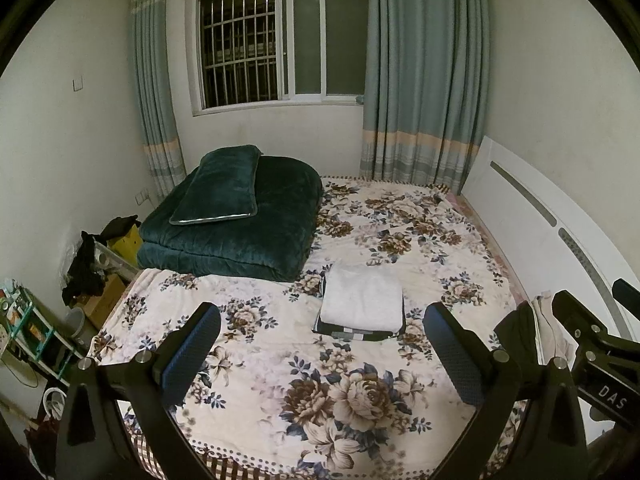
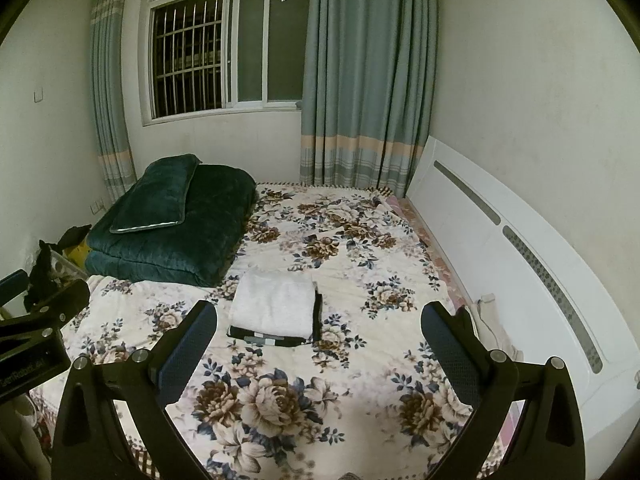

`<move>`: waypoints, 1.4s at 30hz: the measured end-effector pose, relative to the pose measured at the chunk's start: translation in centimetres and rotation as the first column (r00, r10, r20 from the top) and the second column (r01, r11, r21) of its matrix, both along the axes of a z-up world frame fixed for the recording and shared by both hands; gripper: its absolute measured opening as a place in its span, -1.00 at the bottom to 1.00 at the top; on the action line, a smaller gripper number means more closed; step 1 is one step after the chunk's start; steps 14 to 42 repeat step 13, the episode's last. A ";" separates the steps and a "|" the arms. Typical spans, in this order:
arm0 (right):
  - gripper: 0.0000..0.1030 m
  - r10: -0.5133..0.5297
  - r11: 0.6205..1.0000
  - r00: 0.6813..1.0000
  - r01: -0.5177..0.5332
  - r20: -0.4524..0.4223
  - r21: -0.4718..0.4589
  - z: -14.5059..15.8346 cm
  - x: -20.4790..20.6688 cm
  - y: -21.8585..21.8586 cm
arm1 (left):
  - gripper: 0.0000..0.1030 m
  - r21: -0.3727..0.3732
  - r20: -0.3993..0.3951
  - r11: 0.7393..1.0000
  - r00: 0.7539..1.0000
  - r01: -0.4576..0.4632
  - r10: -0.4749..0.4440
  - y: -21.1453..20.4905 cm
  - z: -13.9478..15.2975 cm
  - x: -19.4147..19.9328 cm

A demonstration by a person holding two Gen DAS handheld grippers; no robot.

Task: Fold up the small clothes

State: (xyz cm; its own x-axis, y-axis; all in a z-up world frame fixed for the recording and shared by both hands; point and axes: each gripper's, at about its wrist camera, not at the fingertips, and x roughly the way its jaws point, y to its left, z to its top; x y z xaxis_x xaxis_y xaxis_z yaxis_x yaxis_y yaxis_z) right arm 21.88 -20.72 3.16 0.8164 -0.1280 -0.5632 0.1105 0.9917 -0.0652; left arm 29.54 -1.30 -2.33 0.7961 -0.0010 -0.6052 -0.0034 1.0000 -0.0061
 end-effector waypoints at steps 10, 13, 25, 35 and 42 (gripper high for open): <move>1.00 0.010 1.000 1.000 -0.010 0.008 0.001 -0.2 -0.3 0.6 | 1.00 0.001 0.002 1.000 1.000 -0.005 0.005 0.3 0.1 -0.2; 1.00 0.014 1.000 1.000 -0.014 0.007 0.002 -0.3 -0.6 1.2 | 1.00 0.006 0.009 1.000 1.000 -0.007 0.007 0.5 0.4 -0.3; 1.00 0.014 1.000 1.000 -0.014 0.007 0.002 -0.3 -0.6 1.2 | 1.00 0.006 0.009 1.000 1.000 -0.007 0.007 0.5 0.4 -0.3; 1.00 0.014 1.000 1.000 -0.014 0.007 0.002 -0.3 -0.6 1.2 | 1.00 0.006 0.009 1.000 1.000 -0.007 0.007 0.5 0.4 -0.3; 1.00 0.014 1.000 1.000 -0.014 0.007 0.002 -0.3 -0.6 1.2 | 1.00 0.006 0.009 1.000 1.000 -0.007 0.007 0.5 0.4 -0.3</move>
